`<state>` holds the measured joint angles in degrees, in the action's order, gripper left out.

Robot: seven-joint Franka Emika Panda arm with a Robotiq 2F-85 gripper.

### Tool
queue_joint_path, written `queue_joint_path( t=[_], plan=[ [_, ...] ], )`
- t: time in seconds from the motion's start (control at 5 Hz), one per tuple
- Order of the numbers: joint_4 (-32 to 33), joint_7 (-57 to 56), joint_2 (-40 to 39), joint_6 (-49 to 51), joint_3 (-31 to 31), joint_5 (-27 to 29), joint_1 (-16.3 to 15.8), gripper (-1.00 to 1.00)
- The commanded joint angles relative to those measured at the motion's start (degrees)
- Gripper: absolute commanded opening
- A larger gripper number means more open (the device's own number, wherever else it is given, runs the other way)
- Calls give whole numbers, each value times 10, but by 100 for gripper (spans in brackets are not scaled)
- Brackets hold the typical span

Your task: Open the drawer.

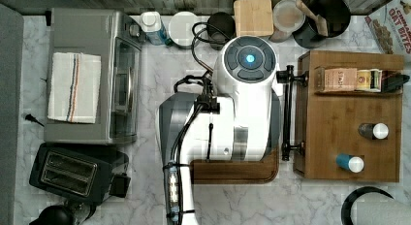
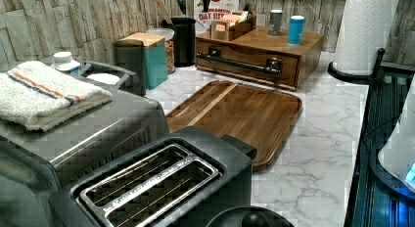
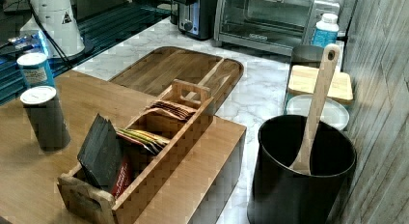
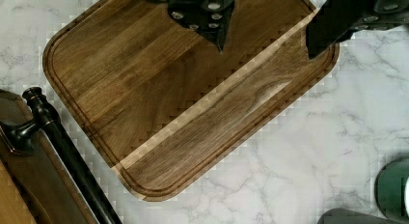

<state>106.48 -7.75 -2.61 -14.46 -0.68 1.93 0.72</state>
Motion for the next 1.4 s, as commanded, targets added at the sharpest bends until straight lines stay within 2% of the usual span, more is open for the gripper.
queue_joint_path(
  t=[0.2,0.4,0.6,0.8,1.0,1.4],
  plan=[
    [6,0,0,0,-1,3,-1,100],
    [69,-80,28,-46,-1,-16,2,100],
    [130,-189,41,-125,-26,-55,2,100],
    [136,-283,37,-139,-15,-50,50,100],
    [119,-397,19,-159,-42,-55,65,100],
    [144,-488,0,-281,-65,-65,95,100]
  ],
)
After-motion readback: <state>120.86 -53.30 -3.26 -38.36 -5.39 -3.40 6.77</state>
